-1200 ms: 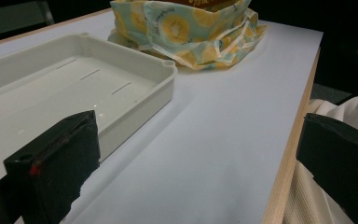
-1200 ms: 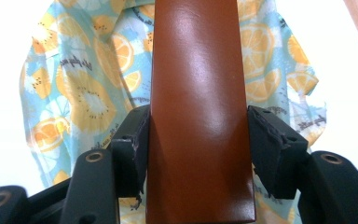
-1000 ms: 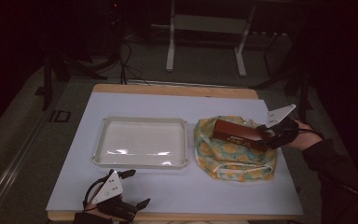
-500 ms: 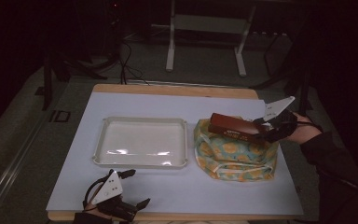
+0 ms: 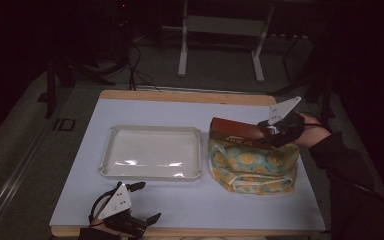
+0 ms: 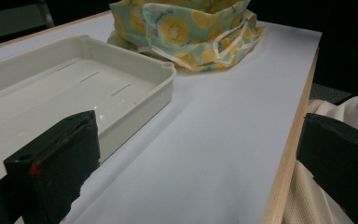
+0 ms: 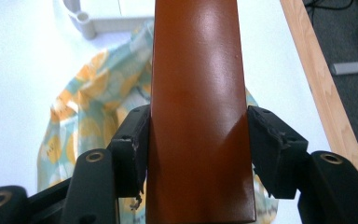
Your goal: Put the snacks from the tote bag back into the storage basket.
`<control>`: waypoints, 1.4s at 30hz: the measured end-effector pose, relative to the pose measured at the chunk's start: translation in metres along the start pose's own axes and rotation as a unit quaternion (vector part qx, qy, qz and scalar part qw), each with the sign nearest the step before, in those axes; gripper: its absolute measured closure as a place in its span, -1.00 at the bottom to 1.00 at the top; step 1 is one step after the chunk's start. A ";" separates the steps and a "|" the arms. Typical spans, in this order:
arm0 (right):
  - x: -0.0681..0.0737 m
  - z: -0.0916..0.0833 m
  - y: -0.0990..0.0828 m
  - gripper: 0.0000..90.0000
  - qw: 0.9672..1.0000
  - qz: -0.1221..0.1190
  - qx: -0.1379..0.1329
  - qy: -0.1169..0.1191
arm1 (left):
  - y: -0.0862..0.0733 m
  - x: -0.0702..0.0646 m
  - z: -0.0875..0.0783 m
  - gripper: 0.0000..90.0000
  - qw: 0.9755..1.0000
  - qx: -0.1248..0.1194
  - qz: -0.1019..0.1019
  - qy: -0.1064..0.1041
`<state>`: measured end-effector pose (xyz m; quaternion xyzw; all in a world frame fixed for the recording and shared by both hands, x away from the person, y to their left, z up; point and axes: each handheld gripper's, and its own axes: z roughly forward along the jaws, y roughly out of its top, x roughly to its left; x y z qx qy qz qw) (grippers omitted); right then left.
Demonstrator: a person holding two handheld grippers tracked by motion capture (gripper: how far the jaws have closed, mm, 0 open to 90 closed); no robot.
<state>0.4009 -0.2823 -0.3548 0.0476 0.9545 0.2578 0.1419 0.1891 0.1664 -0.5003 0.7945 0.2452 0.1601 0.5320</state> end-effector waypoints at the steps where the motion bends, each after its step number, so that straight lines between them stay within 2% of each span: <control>1: 0.000 0.001 0.003 -0.04 1.000 -0.001 -0.001 0.000 | 0.000 0.000 0.000 -1.00 1.000 0.000 0.000 0.000; 6: 0.003 0.006 0.017 -0.04 1.000 -0.016 -0.005 0.006 | 0.000 0.000 0.000 -1.00 1.000 -0.001 0.000 0.001; 8: 0.003 0.006 0.017 -0.04 1.000 -0.016 -0.005 0.006 | 0.000 0.000 0.000 -1.00 1.000 -0.001 0.000 0.001; 9: 0.004 0.010 0.024 -0.04 1.000 -0.024 -0.004 0.009 | 0.000 0.000 0.000 -1.00 1.000 0.000 0.001 0.000; 15: 0.007 0.017 0.039 -0.04 0.999 -0.041 -0.009 0.015 | 0.000 0.000 0.000 -1.00 1.000 0.000 0.002 -0.001; 20: 0.009 0.023 0.050 -0.04 0.999 -0.048 -0.013 0.021 | 0.000 -0.001 0.000 -1.00 1.000 0.000 0.002 -0.001; 21: 0.010 0.028 0.056 -0.04 0.998 -0.055 -0.015 0.026 | 0.000 0.000 -0.001 -1.00 1.000 -0.001 0.002 -0.001; 26: 0.013 0.035 0.068 -0.04 0.997 -0.063 -0.020 0.033 | 0.000 0.000 -0.001 -1.00 1.000 -0.001 0.003 -0.002; 27: 0.014 0.037 0.073 -0.04 0.997 -0.068 -0.023 0.028 | 0.000 -0.001 -0.001 -1.00 1.000 0.000 0.004 -0.002; 42: 0.024 0.059 0.106 -0.04 0.993 -0.092 -0.054 0.050 | 0.000 -0.001 -0.002 -1.00 1.000 -0.002 0.007 -0.003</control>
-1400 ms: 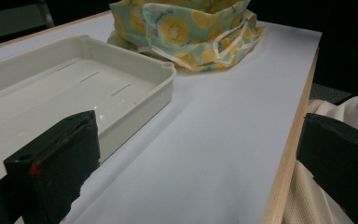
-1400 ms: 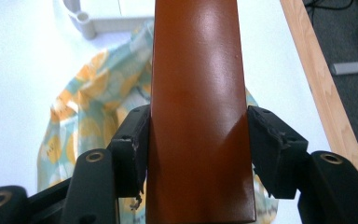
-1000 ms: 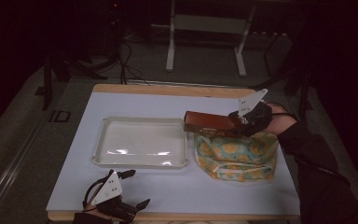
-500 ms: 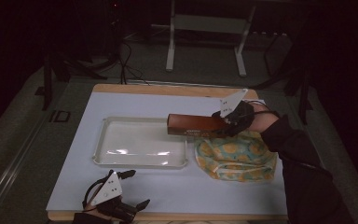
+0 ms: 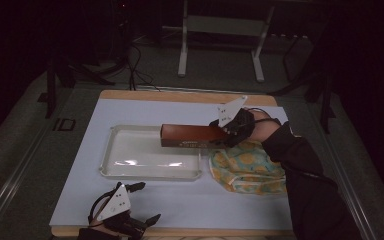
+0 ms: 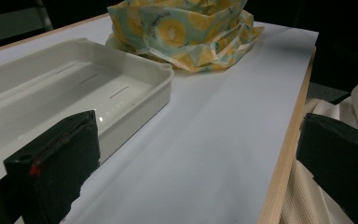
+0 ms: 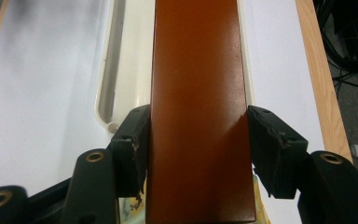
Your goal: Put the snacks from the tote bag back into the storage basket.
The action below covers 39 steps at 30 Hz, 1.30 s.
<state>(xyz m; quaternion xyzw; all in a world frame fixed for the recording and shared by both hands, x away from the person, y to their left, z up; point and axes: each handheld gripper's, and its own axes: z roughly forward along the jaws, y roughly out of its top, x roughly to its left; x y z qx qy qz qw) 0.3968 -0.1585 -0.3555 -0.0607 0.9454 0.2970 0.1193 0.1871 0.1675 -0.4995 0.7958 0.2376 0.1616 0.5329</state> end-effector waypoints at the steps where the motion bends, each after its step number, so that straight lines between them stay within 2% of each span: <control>1: 0.001 0.003 0.002 -0.04 1.000 0.000 -0.005 0.003 | 0.000 0.000 0.000 -1.00 1.000 0.000 0.000 0.000; 14: 0.004 0.020 0.024 -0.04 0.999 -0.009 -0.040 0.014 | 0.000 0.000 0.000 -1.00 1.000 0.000 0.001 0.000; 24: 0.009 0.047 0.031 -0.04 0.998 -0.011 -0.063 0.016 | 0.000 0.000 0.000 -1.00 1.000 -0.001 0.001 0.000; 29: 0.010 0.062 0.027 -0.04 0.998 -0.007 -0.064 0.020 | 0.000 0.000 -0.001 -1.00 1.000 -0.003 0.002 -0.003; 39: 0.013 0.096 0.012 -0.04 0.999 0.002 -0.040 0.029 | 0.000 0.000 -0.001 -1.00 1.000 -0.003 0.001 -0.003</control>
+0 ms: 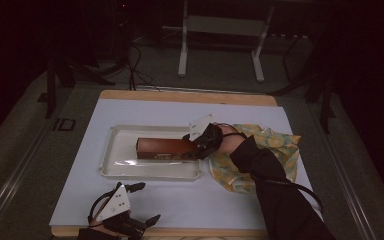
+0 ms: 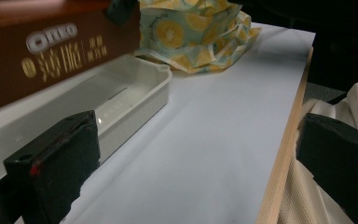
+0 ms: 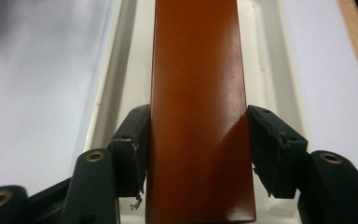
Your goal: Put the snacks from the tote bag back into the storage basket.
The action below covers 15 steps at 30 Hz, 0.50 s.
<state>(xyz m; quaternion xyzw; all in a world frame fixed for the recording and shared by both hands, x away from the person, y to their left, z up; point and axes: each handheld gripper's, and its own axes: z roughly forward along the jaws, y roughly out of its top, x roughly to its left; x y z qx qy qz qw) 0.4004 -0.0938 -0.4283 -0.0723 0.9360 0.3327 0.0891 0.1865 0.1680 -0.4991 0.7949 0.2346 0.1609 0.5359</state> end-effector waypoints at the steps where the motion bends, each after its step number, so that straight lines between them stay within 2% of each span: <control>1: 0.000 0.003 -0.001 -0.04 1.000 0.001 0.003 0.000 | 0.000 0.000 0.000 -1.00 1.000 0.000 0.000 0.000; 10: -0.004 0.021 -0.011 -0.04 0.999 0.018 0.025 0.011 | 0.000 0.000 0.000 -1.00 1.000 0.000 0.001 -0.004; 15: -0.004 0.030 -0.014 -0.04 0.999 0.018 0.035 0.015 | 0.000 0.000 0.000 -1.00 1.000 -0.001 0.000 -0.004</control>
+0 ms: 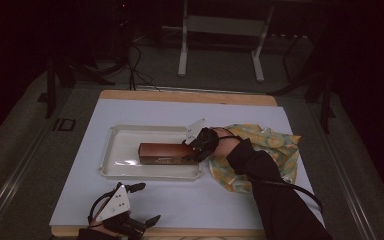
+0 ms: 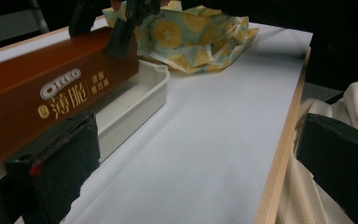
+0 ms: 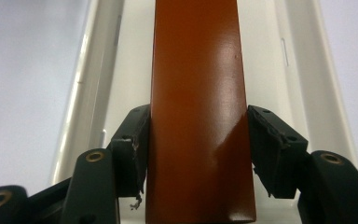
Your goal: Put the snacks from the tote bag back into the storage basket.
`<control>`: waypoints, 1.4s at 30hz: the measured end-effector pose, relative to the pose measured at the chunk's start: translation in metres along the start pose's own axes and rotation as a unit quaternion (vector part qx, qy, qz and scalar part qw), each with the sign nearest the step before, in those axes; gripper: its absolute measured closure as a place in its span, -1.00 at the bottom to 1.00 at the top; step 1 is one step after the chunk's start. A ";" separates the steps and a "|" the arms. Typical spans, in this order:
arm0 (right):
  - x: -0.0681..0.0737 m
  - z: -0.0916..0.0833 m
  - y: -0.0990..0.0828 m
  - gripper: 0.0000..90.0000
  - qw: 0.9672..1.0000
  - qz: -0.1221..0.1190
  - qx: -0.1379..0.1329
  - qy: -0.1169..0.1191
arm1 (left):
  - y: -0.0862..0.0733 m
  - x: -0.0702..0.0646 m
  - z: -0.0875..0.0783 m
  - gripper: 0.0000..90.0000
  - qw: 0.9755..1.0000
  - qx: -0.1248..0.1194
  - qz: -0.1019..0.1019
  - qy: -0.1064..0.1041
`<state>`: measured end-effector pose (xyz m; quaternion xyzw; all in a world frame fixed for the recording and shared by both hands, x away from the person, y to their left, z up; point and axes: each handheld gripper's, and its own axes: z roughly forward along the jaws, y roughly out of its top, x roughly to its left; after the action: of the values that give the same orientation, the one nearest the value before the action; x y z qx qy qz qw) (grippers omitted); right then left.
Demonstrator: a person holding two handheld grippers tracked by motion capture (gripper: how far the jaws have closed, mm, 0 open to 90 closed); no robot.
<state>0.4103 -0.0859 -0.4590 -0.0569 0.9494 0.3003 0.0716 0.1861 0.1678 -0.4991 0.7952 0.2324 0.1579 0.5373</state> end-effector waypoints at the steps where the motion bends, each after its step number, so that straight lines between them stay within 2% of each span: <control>1: 0.000 0.001 -0.001 -0.04 1.000 0.001 0.001 0.001 | 0.000 0.000 0.000 -1.00 1.000 0.000 0.000 0.000; 16: 0.000 0.016 -0.007 -0.06 1.000 0.005 0.027 0.001 | 0.000 0.000 0.000 -1.00 1.000 0.001 0.001 -0.003; 21: -0.002 0.016 -0.008 -0.07 1.000 0.015 0.027 0.001 | 0.000 0.000 0.000 -1.00 1.000 0.001 0.001 -0.003; 24: -0.001 0.016 -0.009 -0.13 1.000 0.016 0.027 0.003 | 0.000 0.000 0.000 -1.00 1.000 0.000 0.001 -0.003; 28: -0.001 0.021 -0.010 -0.25 0.999 0.024 0.045 0.008 | 0.000 -0.001 0.000 -1.00 1.000 -0.002 0.002 -0.005; 31: -0.002 0.020 -0.009 -0.26 0.999 0.027 0.040 0.007 | 0.000 -0.001 0.000 -1.00 1.000 -0.002 0.002 -0.004; 39: -0.004 0.002 -0.002 -0.23 0.999 0.043 0.017 0.011 | 0.000 -0.001 0.000 -1.00 1.000 -0.002 0.003 -0.004; 42: -0.002 -0.003 -0.001 -0.24 0.999 0.036 0.010 0.004 | 0.000 -0.001 0.000 -1.00 1.000 -0.001 0.004 -0.004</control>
<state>0.4125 -0.0880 -0.4563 -0.0231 0.9542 0.2927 0.0580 0.1856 0.1675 -0.4989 0.7960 0.2269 0.1571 0.5388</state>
